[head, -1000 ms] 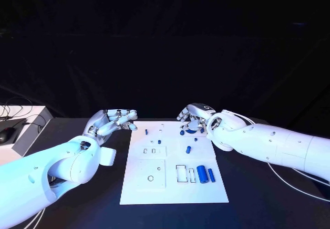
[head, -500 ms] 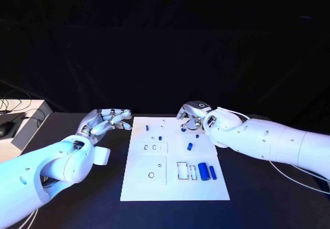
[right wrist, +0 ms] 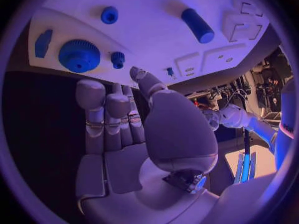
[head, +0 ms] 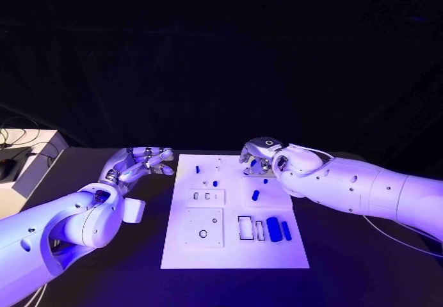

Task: Assemble the parts on the task board

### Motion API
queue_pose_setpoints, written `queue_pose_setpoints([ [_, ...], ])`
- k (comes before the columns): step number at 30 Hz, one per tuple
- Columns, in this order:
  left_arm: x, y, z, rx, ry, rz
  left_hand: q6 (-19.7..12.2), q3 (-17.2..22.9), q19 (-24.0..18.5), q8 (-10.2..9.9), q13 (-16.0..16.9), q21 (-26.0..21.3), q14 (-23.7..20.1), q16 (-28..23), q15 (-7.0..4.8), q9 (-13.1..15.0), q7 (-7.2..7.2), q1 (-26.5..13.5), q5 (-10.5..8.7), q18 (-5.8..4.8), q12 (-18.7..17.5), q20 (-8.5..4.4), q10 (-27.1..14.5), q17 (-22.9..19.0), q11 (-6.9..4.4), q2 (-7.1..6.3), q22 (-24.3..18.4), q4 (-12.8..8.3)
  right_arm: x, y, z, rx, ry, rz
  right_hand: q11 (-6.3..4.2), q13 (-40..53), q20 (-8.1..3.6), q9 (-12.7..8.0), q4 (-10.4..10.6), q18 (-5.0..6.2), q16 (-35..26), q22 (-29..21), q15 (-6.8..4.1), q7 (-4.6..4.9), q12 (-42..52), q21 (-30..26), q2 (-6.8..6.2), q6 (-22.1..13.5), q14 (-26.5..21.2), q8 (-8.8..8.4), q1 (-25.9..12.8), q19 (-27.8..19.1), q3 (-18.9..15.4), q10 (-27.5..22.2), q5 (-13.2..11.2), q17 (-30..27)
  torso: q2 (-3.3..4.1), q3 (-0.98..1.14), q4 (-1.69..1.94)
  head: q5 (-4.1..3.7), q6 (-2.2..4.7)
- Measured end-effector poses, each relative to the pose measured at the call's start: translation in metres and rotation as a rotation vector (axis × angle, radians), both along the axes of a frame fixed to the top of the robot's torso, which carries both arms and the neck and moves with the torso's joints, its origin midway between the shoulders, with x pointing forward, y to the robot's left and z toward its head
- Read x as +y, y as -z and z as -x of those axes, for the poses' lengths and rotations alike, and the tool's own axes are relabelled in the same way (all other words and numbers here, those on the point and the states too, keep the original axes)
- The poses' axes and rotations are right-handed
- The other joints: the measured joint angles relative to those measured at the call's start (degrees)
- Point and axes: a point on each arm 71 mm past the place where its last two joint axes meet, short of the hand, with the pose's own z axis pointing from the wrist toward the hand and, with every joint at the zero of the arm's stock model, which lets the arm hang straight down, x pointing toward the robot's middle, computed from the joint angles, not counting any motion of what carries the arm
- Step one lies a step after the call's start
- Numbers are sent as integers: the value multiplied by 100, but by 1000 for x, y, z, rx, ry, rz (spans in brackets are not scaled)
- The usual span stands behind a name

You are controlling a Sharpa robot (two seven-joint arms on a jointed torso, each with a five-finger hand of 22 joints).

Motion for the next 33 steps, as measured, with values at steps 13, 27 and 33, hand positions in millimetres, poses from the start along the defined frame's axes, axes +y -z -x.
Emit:
queue_pose_setpoints([
  [13, 0, -2, 0, -1, -1, -1, 0, -24, 0, 0, 0, 0, 0, 0, 0, 0, 0, -40, 0, 1, 0, 0, 0, -6, 0, -40, -17, 24, -8, 3, -5, 1, 27, 34, -1, 0, -10, -1, -16, 0, 59, 295, 9, 1, 0, -217, 0, 1, -54, 0, 0, 50, 154, 1, 0, -90, 75, -36, 63, -47, 16],
  [27, 3, -1, -1, 0, -9, -5, 0, -23, 0, 0, -1, -1, 0, 0, 0, 0, -1, -40, 0, 0, 0, 0, 0, -17, 0, -40, -34, 24, -10, 5, -4, 24, 31, 49, -20, 1, -48, -1, -42, 0, 87, 644, 9, -1, -1, -451, 31, 42, -53, 0, -30, 90, 242, 82, 0, -129, 165, -57, 113, -76, 44],
  [33, 7, 0, -3, 4, -20, -10, -20, -23, 0, 0, -1, -1, 0, -22, 0, 0, 20, -63, 0, 0, 0, 0, 0, -25, 0, -17, -49, 24, -12, 2, -4, 21, 33, 47, -53, 0, -48, -1, -43, -1, 87, 773, -12, -7, -3, -487, 69, 91, -73, 0, -69, 90, 290, 193, 22, -122, 208, -68, 120, -82, 66],
])
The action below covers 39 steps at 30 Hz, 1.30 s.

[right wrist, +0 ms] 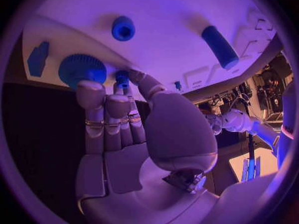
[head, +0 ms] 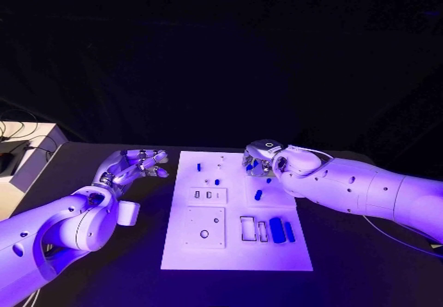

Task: Assemble the parts on the task board

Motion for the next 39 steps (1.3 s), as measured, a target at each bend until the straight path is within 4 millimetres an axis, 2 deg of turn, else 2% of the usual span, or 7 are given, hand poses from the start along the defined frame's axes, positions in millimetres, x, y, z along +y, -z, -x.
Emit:
queue_pose_setpoints([
  [14, 3, 1, -2, 5, -9, -5, 0, 0, 0, 0, 0, 0, 0, 0, 0, 0, 0, 0, 0, 0, 0, 0, 0, 0, 0, 0, 0, 0, -3, -5, 0, -17, 1, -11, 3, 0, 1, 0, -55, 0, 0, 357, 0, 38, -2, -266, -1, 1, 0, 0, 0, -1, 120, 0, 0, 48, 75, -22, 16, -19, 52],
  [19, 3, 2, -2, 7, -10, -6, 0, 0, 0, 0, 0, 0, 0, 0, 0, 0, 0, 0, 0, 0, 0, 0, 0, -11, 0, 0, -27, 0, -3, -6, 1, -24, 1, -16, 74, 4, 13, 0, -60, -1, -1, 366, -1, 77, -1, -385, -1, -39, 0, 0, -1, 10, 124, -157, 0, 41, 93, -27, 22, -27, 66],
  [27, 4, 2, -2, 9, -13, -8, 0, 0, 0, 0, 0, 0, 0, 0, 0, 0, 0, 0, 0, 0, 0, 0, 0, -11, 0, 0, -27, 0, -5, -8, 3, -33, 1, -25, 93, 3, 42, 0, 174, 0, -30, 319, 20, 61, -1, -654, -94, -147, -25, 0, 19, 38, -256, -320, 21, 11, 121, -35, 27, -32, 92],
  [39, 5, 2, -3, 12, -15, -10, 0, 0, 0, 0, 0, 0, 0, 0, 0, 0, 0, 1, 0, 1, 0, 0, -20, -11, 20, 0, -41, 0, -9, -10, 4, -38, 7, -30, 89, 2, 52, 0, 349, 1, -30, 418, 19, 61, -1, -848, -122, -147, -24, 0, 125, 28, -430, -324, 23, -20, 150, -42, 34, -32, 109],
])
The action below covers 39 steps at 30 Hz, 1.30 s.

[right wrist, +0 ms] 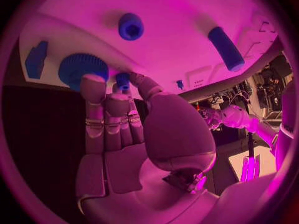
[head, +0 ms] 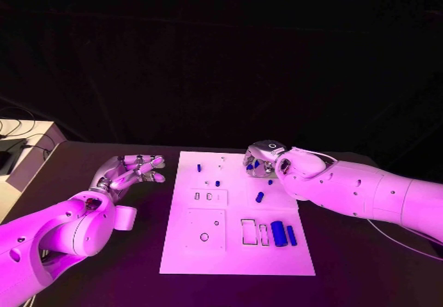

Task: Assemble the parts on the task board

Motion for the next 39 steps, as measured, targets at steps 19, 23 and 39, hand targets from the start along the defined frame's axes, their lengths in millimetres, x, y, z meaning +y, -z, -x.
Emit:
queue_pose_setpoints([
  [19, 2, 1, 0, 4, -5, -4, 0, 0, 0, 0, 0, 0, 0, 0, 0, 0, 0, 0, 0, 0, 0, 0, 0, 0, 0, 0, 1, 0, -5, -3, 2, -5, 7, -8, 0, 0, 10, 0, 202, 0, -26, 63, -1, -23, 0, -94, -58, -59, 1, 0, 58, -10, -199, 0, -39, 1, 29, -10, 13, -24, 14],
  [23, 2, 1, 0, 4, -5, -4, 0, 0, 0, 0, 0, 0, 0, 0, 0, 0, 0, 0, 0, -1, 0, 0, 0, 0, 0, 0, 1, 0, -8, -3, 3, -5, 10, -9, -1, 0, 10, 0, 327, 0, -26, 83, -1, -55, 0, -129, -84, -93, 1, 0, 84, -10, -324, 0, -37, 1, 36, -13, 13, -26, 21],
  [39, 3, 1, -1, 6, -6, -5, 0, -24, 0, 0, 0, 0, 0, 0, 0, 0, 0, 0, 0, -1, 0, 0, 0, -19, 0, 0, -45, -24, -10, -4, 5, -1, 11, -13, -26, 0, 11, 0, 368, 1, -26, 123, -2, -36, 0, -129, -57, -111, 1, 0, 198, -12, -295, 43, 66, -5, 48, -18, 23, -47, 24],
])
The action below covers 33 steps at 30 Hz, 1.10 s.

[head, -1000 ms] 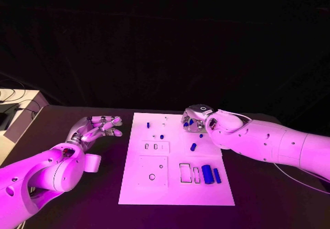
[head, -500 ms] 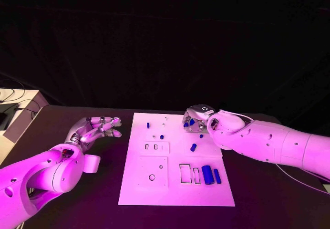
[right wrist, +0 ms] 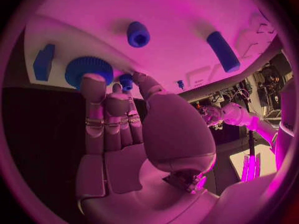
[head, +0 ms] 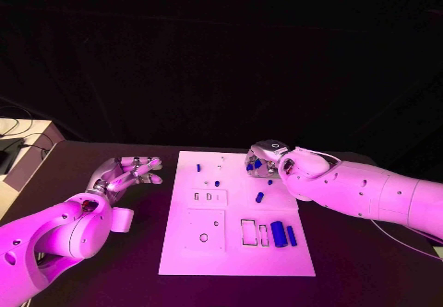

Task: Assemble the parts on the task board

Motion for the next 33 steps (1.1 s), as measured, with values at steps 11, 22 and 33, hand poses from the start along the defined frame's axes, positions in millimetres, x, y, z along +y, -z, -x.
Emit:
queue_pose_setpoints([
  [11, 0, 0, 0, 2, -1, -1, 0, 0, 0, 0, 0, 0, 0, 0, 0, 0, 0, 0, 0, 0, 0, 0, 0, 1, 0, 0, 0, 0, 2, 1, 1, 7, -4, -17, -52, -24, -78, 23, -371, -11, 59, 401, -102, -31, -53, 528, 355, 398, 44, -10, -27, -25, 1313, 395, -547, 172, 6, -3, 6, -7, -2],
  [22, 1, 1, -1, 3, -3, -2, 0, 0, 0, 0, 0, 0, 0, 0, 0, 0, 0, 0, 0, 0, 0, 0, 0, 1, 0, 0, 0, 0, 4, -2, 6, -7, -3, -52, -52, -23, -131, 60, -632, -58, 268, 777, -132, -78, -45, 865, 471, 536, 75, 7, -142, -16, 1538, 394, -972, 599, 9, -7, -3, -8, 15],
  [33, 1, 1, -1, 6, -3, -3, 0, 0, 0, 0, 0, 0, 0, 0, 0, 0, 0, 0, 0, 0, 0, 0, 0, 1, 0, 0, -23, 0, 31, -12, 7, -78, -15, -115, -52, -23, -143, 51, -702, -100, 253, 912, -132, -78, -35, 811, 514, 536, 75, 7, -184, -4, 1530, 395, -995, 667, 10, -14, 3, -29, 53],
])
